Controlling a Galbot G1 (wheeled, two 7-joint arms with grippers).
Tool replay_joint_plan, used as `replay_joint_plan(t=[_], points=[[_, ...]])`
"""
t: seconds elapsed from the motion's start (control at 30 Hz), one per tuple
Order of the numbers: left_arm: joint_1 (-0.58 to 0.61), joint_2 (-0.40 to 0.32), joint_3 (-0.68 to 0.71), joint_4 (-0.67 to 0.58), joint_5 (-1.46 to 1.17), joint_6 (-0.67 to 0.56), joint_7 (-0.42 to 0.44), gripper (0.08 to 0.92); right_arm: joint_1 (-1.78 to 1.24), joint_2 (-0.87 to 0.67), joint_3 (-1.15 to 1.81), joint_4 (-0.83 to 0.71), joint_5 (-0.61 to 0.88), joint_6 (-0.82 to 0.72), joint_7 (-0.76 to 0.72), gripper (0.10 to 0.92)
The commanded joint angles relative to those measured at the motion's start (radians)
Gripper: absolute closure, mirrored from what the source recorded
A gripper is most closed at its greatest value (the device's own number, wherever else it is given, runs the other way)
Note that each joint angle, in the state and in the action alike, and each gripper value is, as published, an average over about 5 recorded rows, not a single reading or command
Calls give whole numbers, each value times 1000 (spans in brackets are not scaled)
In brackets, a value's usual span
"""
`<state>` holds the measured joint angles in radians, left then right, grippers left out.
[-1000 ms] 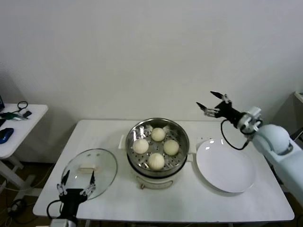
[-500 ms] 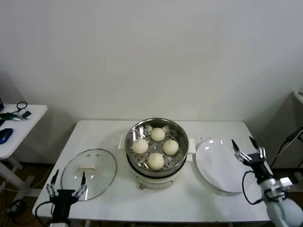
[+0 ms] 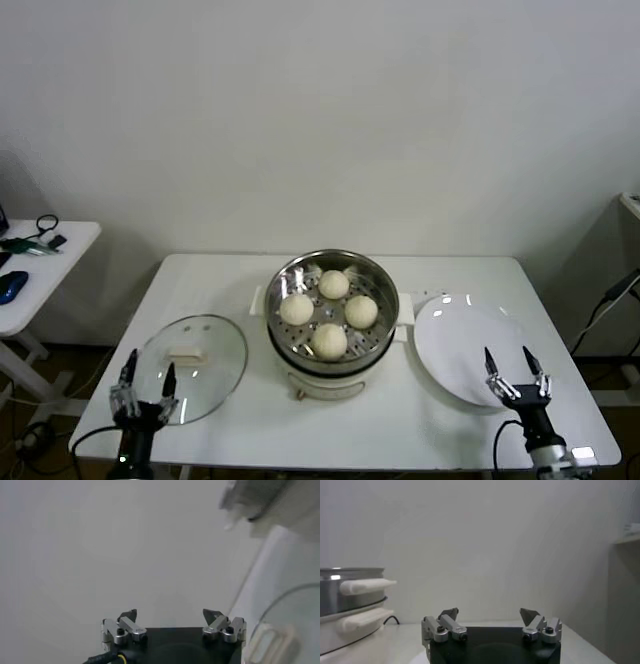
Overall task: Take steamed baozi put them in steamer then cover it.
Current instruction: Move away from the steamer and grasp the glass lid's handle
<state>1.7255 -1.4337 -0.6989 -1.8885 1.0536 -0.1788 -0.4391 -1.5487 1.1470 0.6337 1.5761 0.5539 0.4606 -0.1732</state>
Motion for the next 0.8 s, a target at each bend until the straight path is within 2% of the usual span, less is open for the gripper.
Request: replay_joint_plan(t=[0.03, 0.33, 0.8], points=[[-129, 15, 14, 260, 371, -20, -58, 177, -62, 68, -7, -1, -26, 50, 17, 203], [-262, 24, 18, 347, 335, 86, 25, 177, -90, 86, 4, 17, -27, 66, 23, 203], [-370, 56, 29, 450, 350, 146, 61, 177, -118, 117, 28, 49, -34, 71, 27, 203]])
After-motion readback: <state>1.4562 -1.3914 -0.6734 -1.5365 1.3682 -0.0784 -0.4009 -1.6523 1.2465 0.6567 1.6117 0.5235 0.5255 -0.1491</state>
